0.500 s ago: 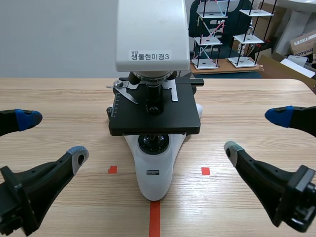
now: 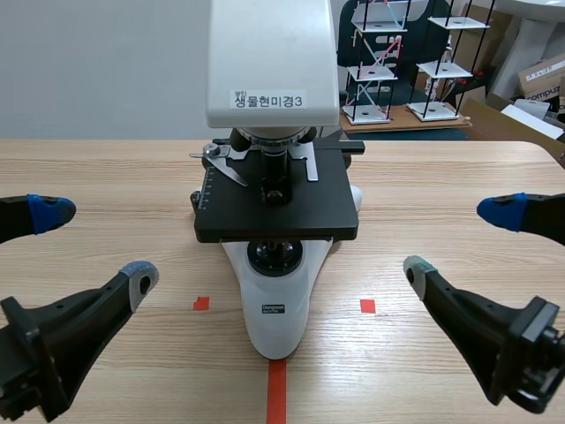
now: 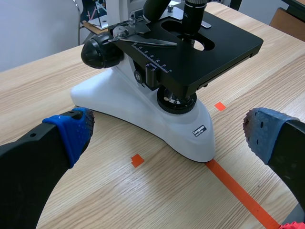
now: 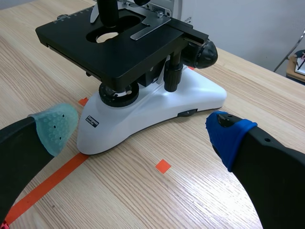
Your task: Point at the diaphragm
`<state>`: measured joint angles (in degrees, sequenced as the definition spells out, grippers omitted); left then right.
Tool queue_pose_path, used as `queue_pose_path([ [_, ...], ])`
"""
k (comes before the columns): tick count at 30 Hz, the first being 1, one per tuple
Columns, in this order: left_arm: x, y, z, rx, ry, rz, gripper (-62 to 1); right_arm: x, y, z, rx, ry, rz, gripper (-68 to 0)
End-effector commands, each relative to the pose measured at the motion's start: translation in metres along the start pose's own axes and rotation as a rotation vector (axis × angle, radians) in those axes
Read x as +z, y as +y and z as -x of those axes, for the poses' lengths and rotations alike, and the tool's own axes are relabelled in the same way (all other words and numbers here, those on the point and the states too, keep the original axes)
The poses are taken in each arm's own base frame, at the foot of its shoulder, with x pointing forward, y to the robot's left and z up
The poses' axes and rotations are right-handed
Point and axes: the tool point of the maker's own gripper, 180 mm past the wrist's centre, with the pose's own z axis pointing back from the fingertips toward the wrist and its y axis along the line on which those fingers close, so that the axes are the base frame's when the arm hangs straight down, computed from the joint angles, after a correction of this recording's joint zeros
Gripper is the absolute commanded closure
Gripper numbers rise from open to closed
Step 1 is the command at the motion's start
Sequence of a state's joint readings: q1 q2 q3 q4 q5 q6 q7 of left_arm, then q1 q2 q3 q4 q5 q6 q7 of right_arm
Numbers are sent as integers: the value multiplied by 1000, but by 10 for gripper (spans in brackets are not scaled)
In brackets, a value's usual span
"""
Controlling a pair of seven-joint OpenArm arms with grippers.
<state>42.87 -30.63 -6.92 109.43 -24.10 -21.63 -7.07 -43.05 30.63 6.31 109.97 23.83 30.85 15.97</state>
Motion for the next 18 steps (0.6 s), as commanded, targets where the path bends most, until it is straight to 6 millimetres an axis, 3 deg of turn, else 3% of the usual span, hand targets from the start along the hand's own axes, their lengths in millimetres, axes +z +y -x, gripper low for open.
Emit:
queue_pose_path([
  [1,-1,-3,-10,2,-35,7,-623,0,-2,-7,4,-24,4,-591],
  [7,-1,-2,-10,3,-36,6,-601,0,-2,-7,4,-23,4,-591],
  [13,-1,0,-7,23,-63,7,-357,0,-2,-6,12,-18,2,-591],
  [18,-5,10,11,73,-106,-14,-125,0,-1,-3,34,-3,-4,-591],
])
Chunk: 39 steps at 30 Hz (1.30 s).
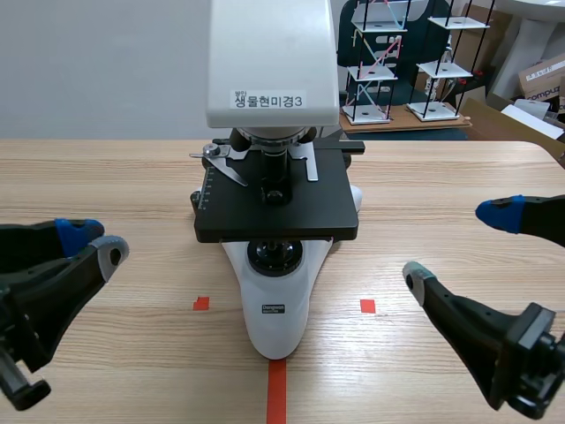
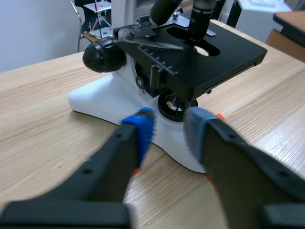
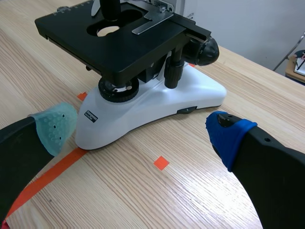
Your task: Point at the diaphragm
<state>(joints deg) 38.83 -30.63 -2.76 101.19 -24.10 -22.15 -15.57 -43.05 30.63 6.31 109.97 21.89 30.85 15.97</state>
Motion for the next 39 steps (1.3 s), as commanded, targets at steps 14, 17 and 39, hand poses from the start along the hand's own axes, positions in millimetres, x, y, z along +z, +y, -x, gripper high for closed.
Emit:
queue_pose_path([
  [14,-32,24,60,105,-167,-9,-41,0,-2,-7,7,-22,3,-591],
  [17,-45,17,70,72,-195,23,-41,0,-2,-7,7,-22,3,-591],
  [39,-82,-14,67,48,-386,74,-41,0,-2,-7,6,-26,3,-591],
])
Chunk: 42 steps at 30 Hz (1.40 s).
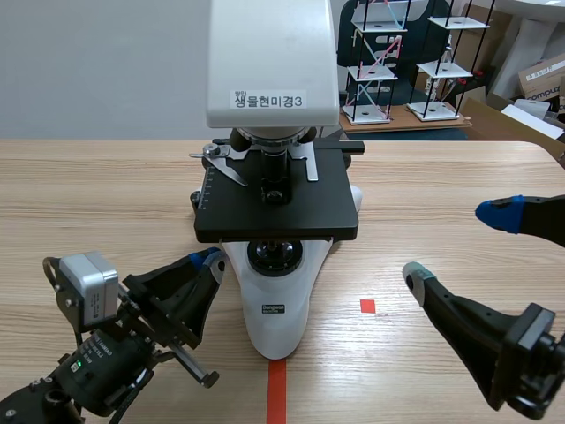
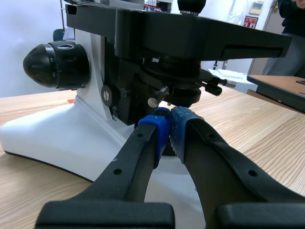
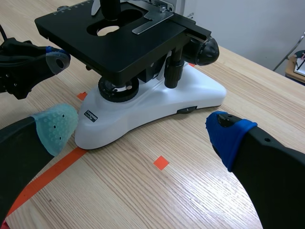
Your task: Point at the diaphragm
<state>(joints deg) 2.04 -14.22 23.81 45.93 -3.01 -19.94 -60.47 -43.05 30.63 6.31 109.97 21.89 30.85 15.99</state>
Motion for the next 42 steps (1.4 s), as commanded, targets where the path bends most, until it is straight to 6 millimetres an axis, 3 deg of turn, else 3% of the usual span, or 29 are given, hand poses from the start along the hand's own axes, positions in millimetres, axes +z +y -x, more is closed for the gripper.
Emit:
queue_pose_path([
  [1,-4,1,-4,6,-25,-13,-41,0,-2,-7,6,-25,3,-591],
  [8,-5,-15,7,-4,-28,37,-41,0,-2,-7,6,-25,3,-591],
  [42,-14,-16,8,-3,-71,23,-41,0,-2,-7,6,-25,3,-591],
])
